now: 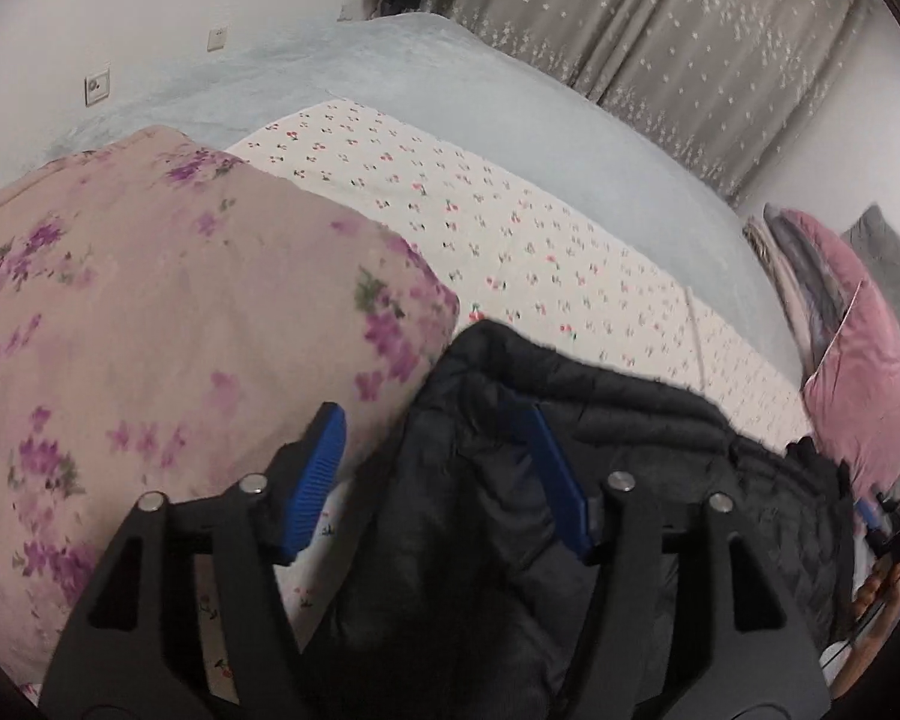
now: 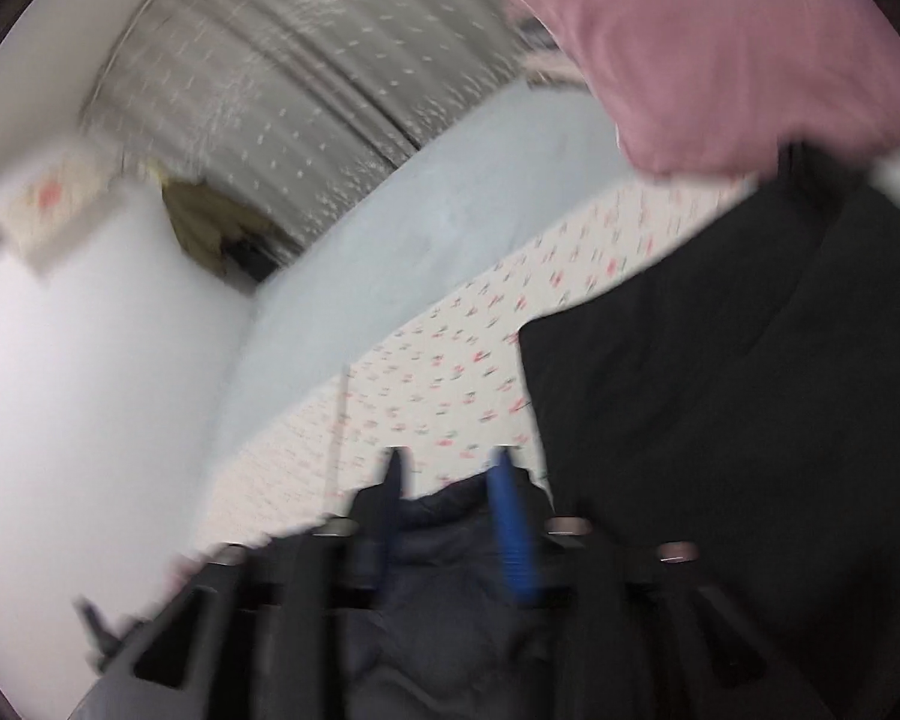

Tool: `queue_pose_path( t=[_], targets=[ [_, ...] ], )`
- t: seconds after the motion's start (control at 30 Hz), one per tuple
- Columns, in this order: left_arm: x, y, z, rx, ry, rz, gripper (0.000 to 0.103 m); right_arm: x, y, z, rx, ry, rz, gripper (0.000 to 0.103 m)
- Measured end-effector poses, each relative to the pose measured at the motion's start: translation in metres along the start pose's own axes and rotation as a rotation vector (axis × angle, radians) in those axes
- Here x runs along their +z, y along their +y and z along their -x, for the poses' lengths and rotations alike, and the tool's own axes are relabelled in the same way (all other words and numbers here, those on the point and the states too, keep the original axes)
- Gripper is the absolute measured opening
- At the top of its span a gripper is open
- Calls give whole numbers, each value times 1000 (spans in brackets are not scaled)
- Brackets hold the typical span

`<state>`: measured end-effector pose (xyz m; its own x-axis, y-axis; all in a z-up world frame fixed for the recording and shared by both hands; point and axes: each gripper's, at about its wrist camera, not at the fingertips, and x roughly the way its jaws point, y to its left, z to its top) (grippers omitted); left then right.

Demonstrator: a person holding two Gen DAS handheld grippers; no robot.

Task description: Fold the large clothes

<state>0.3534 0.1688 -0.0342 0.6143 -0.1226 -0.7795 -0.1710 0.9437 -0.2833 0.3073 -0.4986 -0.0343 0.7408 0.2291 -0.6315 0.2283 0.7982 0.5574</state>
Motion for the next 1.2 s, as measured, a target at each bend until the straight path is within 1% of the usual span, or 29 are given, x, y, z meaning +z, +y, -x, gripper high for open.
queue_pose_path(
  t=[0.03, 0.07, 0.1, 0.13, 0.17, 0.23, 0.27, 0.3, 0.33, 0.37, 0.4, 0.43, 0.47, 0.53, 0.63, 0.7, 0.73, 0.77, 0.8, 0.87, 0.93, 1.0, 1.03, 1.07, 1.13, 1.17, 1.2],
  targets=[
    [-3, -7, -8, 20, 25, -33, 65, -4, 10, 0, -34, 8, 64, 66],
    [-8, -15, -17, 44, 51, -59, 65, -8, 19, -4, -64, 32, 118, 66],
    [-10, -19, -24, 62, 61, -65, 65, -17, 29, -15, -114, 77, 186, 66],
    [-15, -23, -30, 90, 62, -63, 65, -21, 35, -22, -140, 97, 213, 66],
    [-20, -24, -35, 115, 53, -51, 65, -28, 38, -28, -157, 111, 235, 64],
    [-27, -27, -42, 142, 30, -30, 65, -43, 42, -43, -147, 147, 269, 59],
    [-30, -30, -44, 161, 18, -28, 65, -49, 41, -51, -155, 170, 284, 48],
    [-32, -33, -46, 179, -1, -31, 64, -55, 43, -64, -179, 200, 304, 27],
    [-33, -35, -47, 185, -15, -36, 55, -62, 42, -74, -213, 227, 321, 17],
    [-33, -38, -49, 194, -31, -41, 39, -63, 39, -80, -227, 244, 322, 9],
    [-33, -40, -51, 214, -41, -42, 30, -65, 36, -83, -230, 249, 318, 7],
    [-32, -42, -54, 248, -52, -51, 13, -65, 32, -85, -232, 245, 307, 6],
    [-31, -46, -56, 271, -61, -62, 9, -65, 28, -86, -244, 234, 294, 5],
    [-25, -48, -58, 278, -86, -68, 7, -61, 25, -82, -266, 199, 278, 4],
    [-17, -55, -59, 295, -117, -95, 7, -54, 37, -65, -339, 90, 306, 4],
    [-20, -59, -65, 326, -111, -123, 7, -54, 41, -61, -392, 40, 329, 4],
    [-23, -58, -69, 339, -100, -126, 9, -53, 40, -64, -422, 33, 340, 4],
    [-26, -54, -73, 343, -92, -120, 10, -56, 36, -72, -468, 48, 354, 4],
    [-28, -52, -75, 340, -89, -110, 11, -59, 25, -85, -470, 97, 333, 4],
    [-28, -47, -74, 322, -91, -95, 12, -63, 9, -103, -463, 167, 296, 2],
    [-30, -49, -73, 325, -94, -107, 13, -69, 11, -111, -507, 170, 324, 2],
    [-31, -49, -72, 335, -83, -114, 17, -74, 24, -116, -573, 166, 396, 4],
    [-30, -50, -71, 337, -75, -109, 22, -74, 26, -118, -587, 168, 410, 5],
    [-29, -48, -67, 336, -66, -98, 30, -74, 27, -117, -589, 172, 408, 5],
    [-30, -45, -51, 303, -71, -71, 37, -66, 26, -101, -544, 158, 354, 5],
    [-31, -43, -39, 283, -88, -53, 37, -64, 28, -90, -519, 135, 324, 6],
    [-33, -43, -22, 271, -118, -34, 37, -59, 30, -70, -486, 89, 288, 10]
  ],
)
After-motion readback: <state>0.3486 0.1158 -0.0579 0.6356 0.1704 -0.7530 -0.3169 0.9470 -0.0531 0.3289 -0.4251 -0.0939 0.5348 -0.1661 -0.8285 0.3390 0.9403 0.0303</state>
